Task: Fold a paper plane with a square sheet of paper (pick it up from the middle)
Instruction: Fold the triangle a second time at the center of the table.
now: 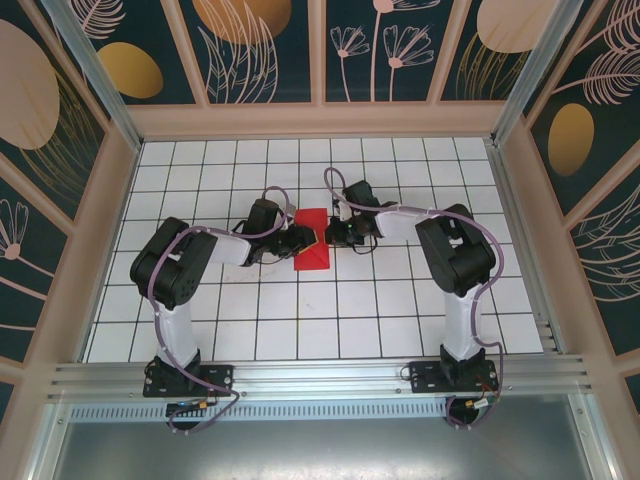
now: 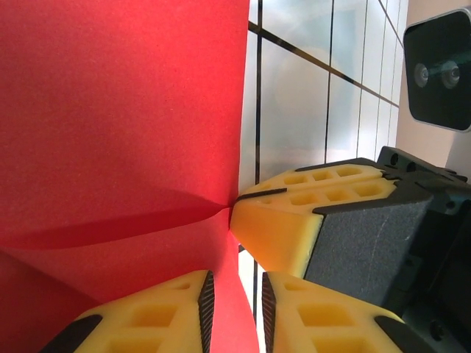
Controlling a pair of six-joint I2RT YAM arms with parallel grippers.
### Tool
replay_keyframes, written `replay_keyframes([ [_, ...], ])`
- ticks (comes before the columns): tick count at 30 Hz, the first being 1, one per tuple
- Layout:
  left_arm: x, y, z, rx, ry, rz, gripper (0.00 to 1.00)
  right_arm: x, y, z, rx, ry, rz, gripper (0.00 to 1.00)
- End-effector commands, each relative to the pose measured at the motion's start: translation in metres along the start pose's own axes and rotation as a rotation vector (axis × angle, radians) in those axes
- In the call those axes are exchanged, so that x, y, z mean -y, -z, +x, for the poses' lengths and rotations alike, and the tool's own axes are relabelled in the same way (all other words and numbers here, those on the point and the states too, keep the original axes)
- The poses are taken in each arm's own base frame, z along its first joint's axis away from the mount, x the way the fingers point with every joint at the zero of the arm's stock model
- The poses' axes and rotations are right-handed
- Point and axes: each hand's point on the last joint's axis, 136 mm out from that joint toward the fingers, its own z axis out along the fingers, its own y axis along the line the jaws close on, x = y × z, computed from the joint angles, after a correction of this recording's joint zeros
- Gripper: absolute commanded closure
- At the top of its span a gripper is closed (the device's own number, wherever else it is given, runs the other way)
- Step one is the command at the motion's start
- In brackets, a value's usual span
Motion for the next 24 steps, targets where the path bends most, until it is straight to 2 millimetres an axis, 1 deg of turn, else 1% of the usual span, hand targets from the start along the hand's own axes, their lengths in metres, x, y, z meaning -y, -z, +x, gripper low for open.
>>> replay_keyframes([
  [1,-0.007,-0.006,0.002,-0.014,-0.013,-0.026,0.73,0.02,-0.007,0.005,-0.032,-0.064,0.053,0.92],
  [9,-0.013,-0.007,0.002,-0.012,-0.003,-0.049,0.74,0.015,-0.003,-0.001,-0.016,-0.061,0.038,0.91],
  [16,-0.017,-0.008,0.003,-0.015,0.002,-0.062,0.74,0.013,-0.005,-0.003,-0.015,-0.062,0.025,0.92],
  [21,-0.02,-0.009,0.003,-0.014,0.006,-0.078,0.74,0.007,-0.004,-0.007,-0.009,-0.066,0.003,0.92],
  [24,-0.025,-0.008,0.002,-0.008,0.015,-0.102,0.76,0.001,0.001,-0.012,0.009,-0.061,-0.012,0.89],
])
